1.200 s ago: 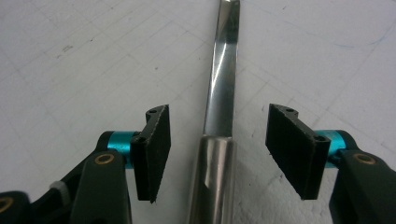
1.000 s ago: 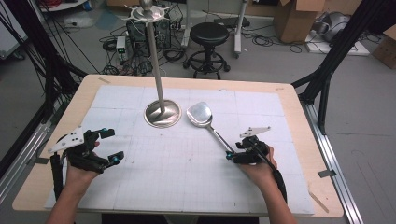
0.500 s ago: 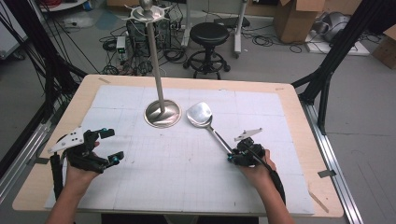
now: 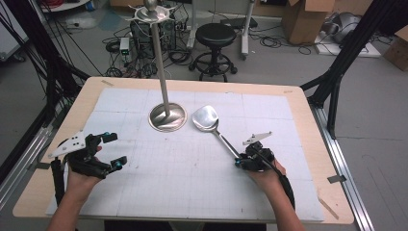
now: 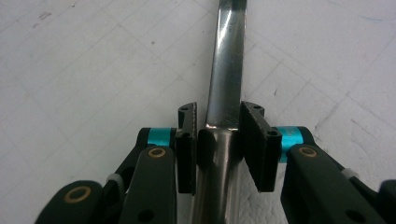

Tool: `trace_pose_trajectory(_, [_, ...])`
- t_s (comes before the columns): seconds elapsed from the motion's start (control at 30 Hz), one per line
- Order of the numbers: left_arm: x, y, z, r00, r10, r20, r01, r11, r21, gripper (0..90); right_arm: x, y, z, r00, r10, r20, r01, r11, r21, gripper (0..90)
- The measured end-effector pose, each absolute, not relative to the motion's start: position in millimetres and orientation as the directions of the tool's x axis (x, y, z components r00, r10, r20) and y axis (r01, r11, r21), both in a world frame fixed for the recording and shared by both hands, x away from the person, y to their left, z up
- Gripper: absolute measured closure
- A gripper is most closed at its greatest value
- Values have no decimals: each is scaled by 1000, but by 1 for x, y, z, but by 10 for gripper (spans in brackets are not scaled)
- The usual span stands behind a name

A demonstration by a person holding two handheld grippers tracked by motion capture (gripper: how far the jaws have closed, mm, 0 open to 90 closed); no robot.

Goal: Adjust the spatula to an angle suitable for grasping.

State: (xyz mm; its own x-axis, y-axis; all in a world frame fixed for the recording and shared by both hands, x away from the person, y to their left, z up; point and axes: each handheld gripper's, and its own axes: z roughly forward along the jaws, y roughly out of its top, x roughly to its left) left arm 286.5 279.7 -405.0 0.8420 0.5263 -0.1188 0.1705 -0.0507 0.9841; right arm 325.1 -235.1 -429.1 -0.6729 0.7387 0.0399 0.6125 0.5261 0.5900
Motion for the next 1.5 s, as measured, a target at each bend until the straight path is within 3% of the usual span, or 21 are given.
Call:
trace_pose_trajectory(0.6, [287,280,-405,846,520,-121,171,-48,984,17,319,-226,-426,-801,596,53,519,648,558,687])
trace_pose_trajectory(1.17, [286,281,-404,844,521,-125,170,-41,985,17,324,-172,-423,-943,329,53,305,790,532,685])
trace_pose_trajectory(1.5, [286,281,-404,844,522,-126,168,-34,985,17,330,-148,-418,-967,249,49,237,820,521,686])
